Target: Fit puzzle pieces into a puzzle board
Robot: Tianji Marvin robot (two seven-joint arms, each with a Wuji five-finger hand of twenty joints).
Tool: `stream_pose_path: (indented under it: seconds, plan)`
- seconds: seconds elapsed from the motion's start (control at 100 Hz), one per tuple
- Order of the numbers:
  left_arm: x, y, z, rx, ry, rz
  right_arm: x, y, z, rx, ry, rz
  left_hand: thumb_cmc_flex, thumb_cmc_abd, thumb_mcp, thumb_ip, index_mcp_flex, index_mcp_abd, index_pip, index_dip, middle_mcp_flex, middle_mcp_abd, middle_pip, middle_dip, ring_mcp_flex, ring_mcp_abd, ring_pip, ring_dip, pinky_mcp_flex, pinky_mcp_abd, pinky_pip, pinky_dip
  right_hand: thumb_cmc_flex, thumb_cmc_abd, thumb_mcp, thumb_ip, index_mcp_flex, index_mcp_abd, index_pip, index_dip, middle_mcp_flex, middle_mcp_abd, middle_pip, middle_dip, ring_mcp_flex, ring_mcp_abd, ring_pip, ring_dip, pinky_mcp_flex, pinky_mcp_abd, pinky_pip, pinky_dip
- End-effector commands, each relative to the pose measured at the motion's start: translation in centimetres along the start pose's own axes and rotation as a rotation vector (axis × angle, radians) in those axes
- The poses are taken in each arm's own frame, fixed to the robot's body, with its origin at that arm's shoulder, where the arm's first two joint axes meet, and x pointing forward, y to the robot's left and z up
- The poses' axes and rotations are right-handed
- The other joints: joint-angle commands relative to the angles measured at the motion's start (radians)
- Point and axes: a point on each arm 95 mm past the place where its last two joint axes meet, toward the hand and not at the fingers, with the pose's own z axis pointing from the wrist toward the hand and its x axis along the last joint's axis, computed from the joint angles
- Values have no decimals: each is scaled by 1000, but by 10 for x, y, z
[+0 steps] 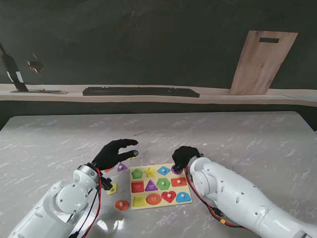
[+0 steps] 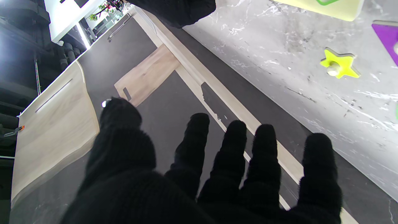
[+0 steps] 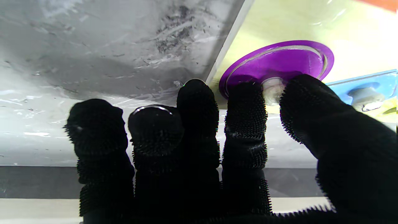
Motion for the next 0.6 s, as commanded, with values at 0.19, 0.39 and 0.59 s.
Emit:
stream_pose_path:
  seconds: [0.19, 0.39, 0.59]
  plan:
    - [2, 0, -1, 3, 5, -1, -2, -20, -4, 34, -19, -87, -7, 32, -9, 34, 19, -19, -6, 10, 9, -3, -2, 8, 11, 9, 21, 9, -13, -166, 18, -2, -156, 231, -189, 52, 63, -14, -189, 189, 3, 35, 24, -5, 34, -43, -18, -7, -15, 27, 27, -13]
    - [2, 0, -1, 3, 6, -1, -5, -22, -5, 20, -39, -109, -7, 31, -9, 34, 20, -20, -5, 10, 10, -3, -2, 9, 13, 8, 21, 9, -13, -166, 17, -2, -175, 235, -231, 58, 54, -12, -201, 219, -6, 31, 20, -6, 33, -37, -38, -17, -26, 30, 22, -15]
    - [2, 0, -1, 1, 5, -2, -10, -20, -7, 0, -57, -116, -7, 31, -9, 34, 20, -21, -5, 11, 10, -3, -1, 9, 12, 6, 21, 9, -13, -166, 17, -2, -182, 260, -254, 62, 40, -11, -208, 230, -20, 28, 15, -6, 32, -31, -62, -28, -42, 29, 16, -18]
